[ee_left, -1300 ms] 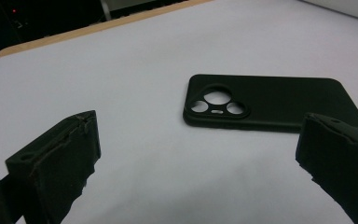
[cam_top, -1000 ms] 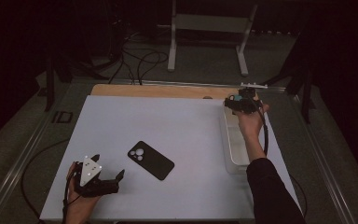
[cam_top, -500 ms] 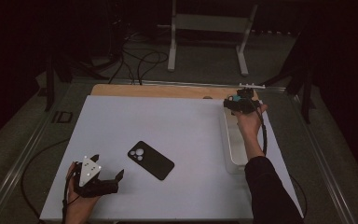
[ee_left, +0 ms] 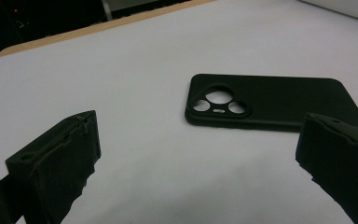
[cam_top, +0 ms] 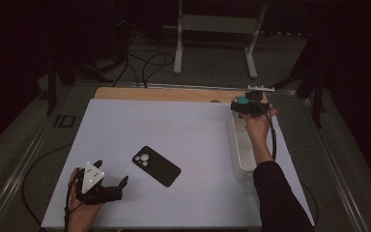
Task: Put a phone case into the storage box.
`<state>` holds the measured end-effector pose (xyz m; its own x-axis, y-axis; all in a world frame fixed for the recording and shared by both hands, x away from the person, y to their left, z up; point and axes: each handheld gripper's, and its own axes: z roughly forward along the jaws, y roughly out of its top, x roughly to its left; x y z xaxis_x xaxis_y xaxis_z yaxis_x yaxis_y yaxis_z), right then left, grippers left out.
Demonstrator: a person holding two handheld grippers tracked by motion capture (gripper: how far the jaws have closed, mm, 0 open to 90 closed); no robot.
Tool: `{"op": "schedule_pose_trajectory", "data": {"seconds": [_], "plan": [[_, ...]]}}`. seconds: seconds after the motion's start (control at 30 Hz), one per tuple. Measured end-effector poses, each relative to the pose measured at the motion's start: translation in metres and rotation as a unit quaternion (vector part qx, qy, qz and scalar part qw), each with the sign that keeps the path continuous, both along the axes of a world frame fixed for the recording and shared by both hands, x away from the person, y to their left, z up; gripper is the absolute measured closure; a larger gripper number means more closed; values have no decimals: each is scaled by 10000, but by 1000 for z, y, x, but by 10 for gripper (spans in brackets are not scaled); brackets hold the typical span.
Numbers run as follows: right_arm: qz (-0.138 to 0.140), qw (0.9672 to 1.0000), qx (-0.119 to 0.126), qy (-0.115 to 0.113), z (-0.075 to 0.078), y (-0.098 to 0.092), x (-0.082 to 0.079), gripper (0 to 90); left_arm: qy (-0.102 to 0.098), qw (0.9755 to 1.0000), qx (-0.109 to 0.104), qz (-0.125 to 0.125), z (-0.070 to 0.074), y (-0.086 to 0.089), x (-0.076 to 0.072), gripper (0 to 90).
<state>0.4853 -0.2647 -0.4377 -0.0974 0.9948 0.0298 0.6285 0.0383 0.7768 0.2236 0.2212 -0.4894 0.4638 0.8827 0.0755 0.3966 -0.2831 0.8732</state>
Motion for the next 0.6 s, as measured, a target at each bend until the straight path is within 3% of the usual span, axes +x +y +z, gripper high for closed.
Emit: {"op": "schedule_pose_trajectory", "data": {"seconds": [0.3,0.6], "plan": [[96,9998,-15,-161,11,-3,-7,74,9,10000,10,-3,0,0,0,3],[425,9984,-15,-360,28,-2,-25,74,3,10000,18,5,0,-1,0,3]]}}
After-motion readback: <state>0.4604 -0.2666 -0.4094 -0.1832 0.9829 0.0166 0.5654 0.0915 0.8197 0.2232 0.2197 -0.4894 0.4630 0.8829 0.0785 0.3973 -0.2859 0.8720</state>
